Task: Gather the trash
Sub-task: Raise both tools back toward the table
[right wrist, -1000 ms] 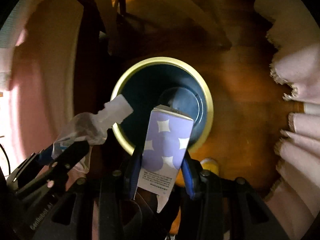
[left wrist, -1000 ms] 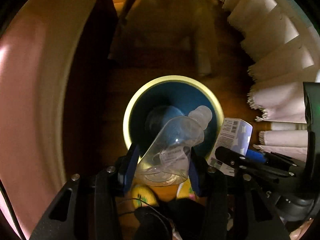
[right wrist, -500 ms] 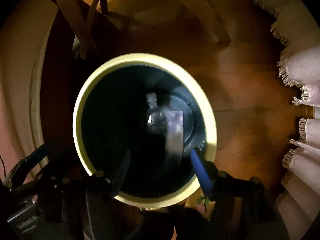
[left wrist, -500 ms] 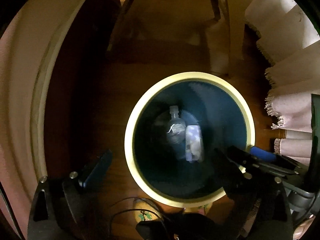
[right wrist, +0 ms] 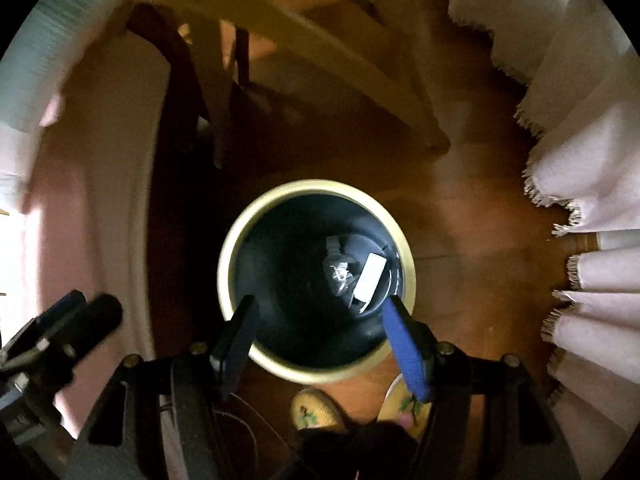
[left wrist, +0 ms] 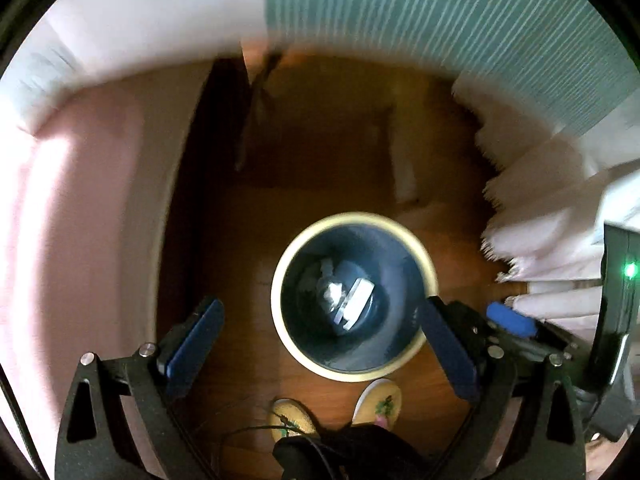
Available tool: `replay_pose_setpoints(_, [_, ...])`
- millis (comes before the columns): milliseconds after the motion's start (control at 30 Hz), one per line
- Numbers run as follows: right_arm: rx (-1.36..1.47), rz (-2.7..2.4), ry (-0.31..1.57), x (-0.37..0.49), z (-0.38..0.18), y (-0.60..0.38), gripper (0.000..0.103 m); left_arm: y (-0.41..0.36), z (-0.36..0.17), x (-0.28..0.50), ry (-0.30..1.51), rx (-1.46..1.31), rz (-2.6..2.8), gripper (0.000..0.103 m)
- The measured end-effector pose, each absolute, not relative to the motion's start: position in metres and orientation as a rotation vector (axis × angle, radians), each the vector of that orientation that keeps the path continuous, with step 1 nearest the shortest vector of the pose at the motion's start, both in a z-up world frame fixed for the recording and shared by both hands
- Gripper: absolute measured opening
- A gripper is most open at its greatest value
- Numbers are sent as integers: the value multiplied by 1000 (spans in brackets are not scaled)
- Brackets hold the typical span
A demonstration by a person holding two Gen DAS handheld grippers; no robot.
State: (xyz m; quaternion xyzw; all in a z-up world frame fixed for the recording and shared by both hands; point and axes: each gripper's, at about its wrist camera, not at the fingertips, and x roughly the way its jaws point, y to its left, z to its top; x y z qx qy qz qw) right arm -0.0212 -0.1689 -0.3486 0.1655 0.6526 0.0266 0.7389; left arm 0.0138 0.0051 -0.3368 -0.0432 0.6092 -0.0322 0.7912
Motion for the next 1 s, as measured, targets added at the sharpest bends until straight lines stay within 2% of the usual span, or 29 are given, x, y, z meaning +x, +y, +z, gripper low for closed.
replay_pose_setpoints(233, [340,74,1370,-41,-229,-166,64,24,-203,11,1193,-123,-108,98])
replay_pose_setpoints(500, [229,74,1204,-43,-75,-157,64,39,-57,10,1022,-143,-198,98])
replay_pose_setpoints(733, [220,63,1064,-39,11,-148,64,42,23,15,936,-148,-274,98])
replay_pose_setpoints(1000, [208,59,970,-20,57,-150,64,36,63,31,887,-143,-320,98])
